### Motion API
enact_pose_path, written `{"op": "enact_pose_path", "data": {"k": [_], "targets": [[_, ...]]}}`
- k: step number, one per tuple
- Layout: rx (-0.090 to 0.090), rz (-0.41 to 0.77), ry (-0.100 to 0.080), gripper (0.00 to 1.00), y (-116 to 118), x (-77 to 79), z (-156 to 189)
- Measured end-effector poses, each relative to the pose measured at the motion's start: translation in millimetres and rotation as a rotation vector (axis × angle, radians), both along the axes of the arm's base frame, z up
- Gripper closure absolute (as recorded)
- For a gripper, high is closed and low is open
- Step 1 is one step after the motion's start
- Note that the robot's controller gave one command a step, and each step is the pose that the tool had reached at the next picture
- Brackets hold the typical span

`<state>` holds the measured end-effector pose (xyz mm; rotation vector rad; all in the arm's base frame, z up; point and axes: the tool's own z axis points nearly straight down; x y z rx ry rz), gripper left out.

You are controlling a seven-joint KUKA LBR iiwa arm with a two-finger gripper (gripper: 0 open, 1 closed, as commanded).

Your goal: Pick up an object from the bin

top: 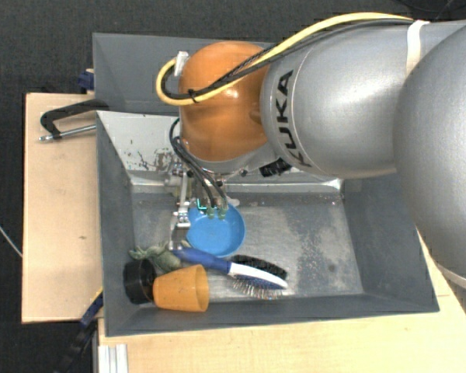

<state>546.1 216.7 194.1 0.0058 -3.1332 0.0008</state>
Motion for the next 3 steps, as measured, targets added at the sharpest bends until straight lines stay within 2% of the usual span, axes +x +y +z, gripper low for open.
{"op": "enact_pose_path", "data": {"k": [1,2,3], "targets": [[0.006,0.17,-0.038,0.0,-73.0,-1.0,-95.1],[0.003,0.175,-0.009,1.0,-71.4,-8.9,-99.0],[0.004,0.195,-0.022,1.0,-71.4,-6.8,12.9]]}}
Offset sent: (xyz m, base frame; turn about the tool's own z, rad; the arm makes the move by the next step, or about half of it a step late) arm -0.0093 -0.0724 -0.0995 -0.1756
